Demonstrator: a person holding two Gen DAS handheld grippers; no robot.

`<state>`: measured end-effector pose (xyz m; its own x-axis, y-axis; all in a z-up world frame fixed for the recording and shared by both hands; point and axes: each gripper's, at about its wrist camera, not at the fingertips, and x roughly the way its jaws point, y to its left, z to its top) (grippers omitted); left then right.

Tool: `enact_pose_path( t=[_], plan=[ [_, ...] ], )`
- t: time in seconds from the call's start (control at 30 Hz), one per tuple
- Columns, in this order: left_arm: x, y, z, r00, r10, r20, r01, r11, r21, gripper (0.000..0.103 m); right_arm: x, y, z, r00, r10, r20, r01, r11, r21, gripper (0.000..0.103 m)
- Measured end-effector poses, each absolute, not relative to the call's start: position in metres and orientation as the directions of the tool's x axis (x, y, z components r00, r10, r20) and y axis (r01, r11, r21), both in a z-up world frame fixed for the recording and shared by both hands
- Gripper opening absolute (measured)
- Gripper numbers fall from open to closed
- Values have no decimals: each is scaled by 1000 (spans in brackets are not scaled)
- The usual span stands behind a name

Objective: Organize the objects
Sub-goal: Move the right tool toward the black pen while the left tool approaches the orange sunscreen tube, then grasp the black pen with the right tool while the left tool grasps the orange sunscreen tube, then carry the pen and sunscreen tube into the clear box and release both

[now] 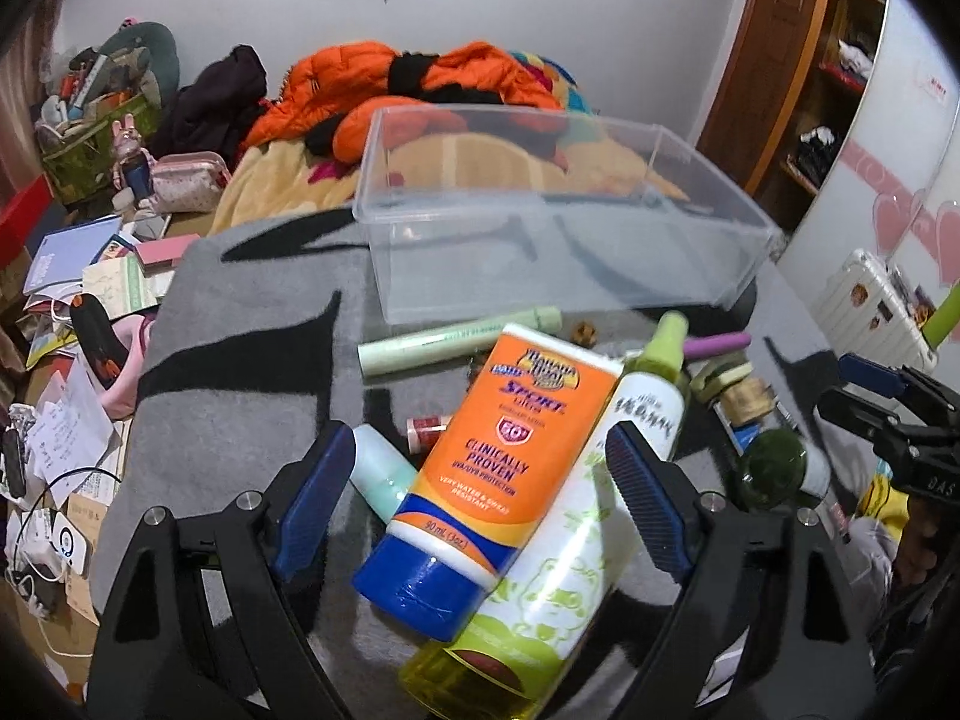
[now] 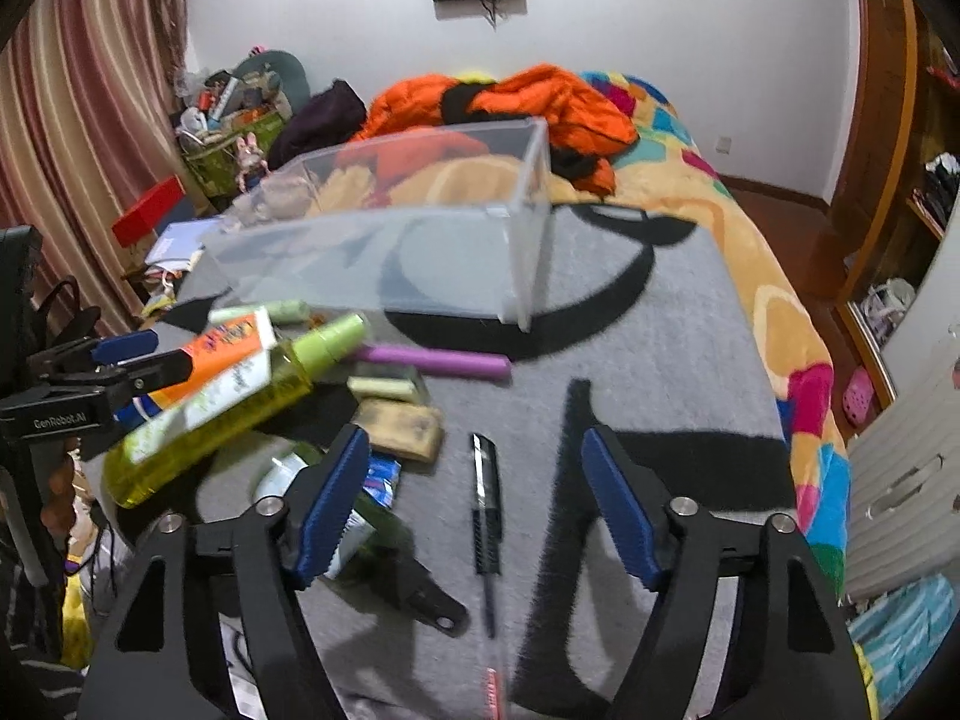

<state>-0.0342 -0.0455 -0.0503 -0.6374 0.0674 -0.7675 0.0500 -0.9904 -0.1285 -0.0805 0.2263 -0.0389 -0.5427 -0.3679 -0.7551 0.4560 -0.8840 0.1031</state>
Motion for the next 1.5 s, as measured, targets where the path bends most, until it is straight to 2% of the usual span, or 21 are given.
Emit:
enact_pose_path(
  t=[0.27, 0.43, 0.53, 0.67, 0.77, 0.8, 0.87, 1.2, 1.5],
  plan=[
    [-38, -53, -60, -615, 114, -780, 19, -987, -159, 84, -85, 228, -60, -501, -328, -801, 466, -882, 70, 50],
    [-42, -62, -66, -578, 112, -808, 16, -989, -148, 73, -85, 227, -69, -492, -304, -816, 473, -880, 43, 40],
    [-45, -61, -72, -556, 52, -830, 17, -997, -74, 67, -84, 227, -71, -495, -301, -815, 480, -877, 33, 37],
    [-50, -63, -76, -538, 56, -841, 4, -998, -69, 65, -83, 224, -71, -494, -310, -812, 493, -869, 33, 29],
    [-56, -61, -76, -539, 54, -840, -5, -998, -60, 57, -82, 221, -71, -490, -323, -810, 504, -863, 39, 20],
    [-58, -61, -76, -541, 53, -839, -9, -998, -58, 49, -82, 220, -71, -489, -328, -809, 507, -861, 42, 15],
    [-61, -62, -77, -545, 56, -837, -9, -998, -61, 47, -81, 219, -71, -493, -326, -807, 509, -860, 36, 12],
    [-39, -77, -63, -608, 60, -791, 59, -991, -121, 46, -85, 227, -63, -523, -326, -788, 467, -882, 55, 12],
    [-30, -82, -38, -687, 58, -725, 88, -983, -162, 46, -86, 229, -33, -599, -349, -720, 441, -895, 66, 12]
  ],
)
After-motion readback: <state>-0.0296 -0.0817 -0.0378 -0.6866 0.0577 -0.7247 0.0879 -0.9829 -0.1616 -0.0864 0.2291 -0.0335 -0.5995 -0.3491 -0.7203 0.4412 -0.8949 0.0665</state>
